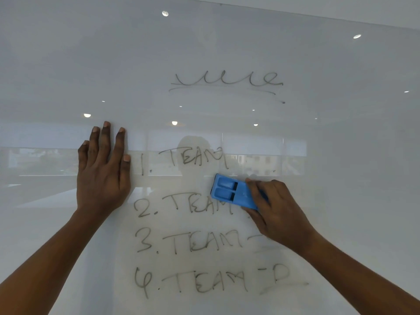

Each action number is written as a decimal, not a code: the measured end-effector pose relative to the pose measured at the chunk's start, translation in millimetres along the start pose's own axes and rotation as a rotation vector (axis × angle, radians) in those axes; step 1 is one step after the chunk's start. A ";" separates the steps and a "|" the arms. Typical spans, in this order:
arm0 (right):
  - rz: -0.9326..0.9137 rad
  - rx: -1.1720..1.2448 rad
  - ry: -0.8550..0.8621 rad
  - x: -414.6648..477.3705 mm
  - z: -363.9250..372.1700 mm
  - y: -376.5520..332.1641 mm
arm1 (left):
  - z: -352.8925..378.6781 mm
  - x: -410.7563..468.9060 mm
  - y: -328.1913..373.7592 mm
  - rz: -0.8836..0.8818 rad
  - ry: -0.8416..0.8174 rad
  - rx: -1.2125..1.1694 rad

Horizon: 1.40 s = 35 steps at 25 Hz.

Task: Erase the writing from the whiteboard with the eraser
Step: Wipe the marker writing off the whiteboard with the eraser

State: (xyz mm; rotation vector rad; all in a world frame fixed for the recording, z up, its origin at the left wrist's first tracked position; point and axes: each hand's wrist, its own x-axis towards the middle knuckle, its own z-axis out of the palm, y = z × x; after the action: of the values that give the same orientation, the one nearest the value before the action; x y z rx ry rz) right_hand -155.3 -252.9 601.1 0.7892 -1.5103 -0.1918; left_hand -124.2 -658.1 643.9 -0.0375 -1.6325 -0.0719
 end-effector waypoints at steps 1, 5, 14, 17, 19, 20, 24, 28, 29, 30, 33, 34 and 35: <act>-0.061 -0.016 0.005 1.9 -1.5 7.0 | 0.0 0.0 0.1 -0.001 0.001 0.000; 0.103 -0.099 0.139 51.3 -3.8 65.0 | -0.2 -0.4 -0.7 -0.003 -0.001 -0.006; 0.285 0.012 0.175 64.7 -2.0 48.3 | -0.2 -1.0 -0.3 0.001 -0.005 -0.012; 0.013 0.001 0.001 17.3 -6.8 21.1 | -0.9 -0.8 0.3 -0.002 -0.005 -0.010; -0.141 -0.031 -0.042 14.9 -11.5 31.0 | -1.6 -0.6 0.9 -0.001 -0.009 -0.013; -0.187 -0.045 -0.044 21.8 -12.5 40.5 | -1.5 -0.9 0.8 -0.003 -0.009 -0.013; -0.054 -0.109 0.093 78.2 -13.8 101.5 | -0.2 -0.8 -0.1 -0.010 -0.007 -0.010; 0.382 -0.103 0.209 123.2 -23.0 158.4 | 0.0 -0.7 -2.5 -0.003 -0.003 0.001; 0.553 -0.073 0.229 133.7 -26.5 164.5 | 0.2 -0.7 -2.8 0.000 -0.001 0.005; 0.714 -0.044 0.247 143.5 -27.9 165.1 | 0.5 -0.6 -2.3 0.005 0.002 0.009; 0.784 0.013 0.283 162.4 -20.7 122.1 | 1.1 0.5 -1.5 0.008 0.011 0.018; 0.646 0.012 0.272 158.6 -13.0 97.2 | 1.1 0.2 -2.2 0.009 0.009 0.014; 0.482 0.008 0.235 148.0 -5.5 71.8 | 1.2 -0.4 -2.2 0.011 0.008 0.004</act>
State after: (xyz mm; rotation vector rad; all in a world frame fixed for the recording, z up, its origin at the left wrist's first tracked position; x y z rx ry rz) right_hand -160.9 -282.6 762.9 0.4172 -1.4316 0.2587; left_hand -125.6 -660.3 643.3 -0.0436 -1.6243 -0.0603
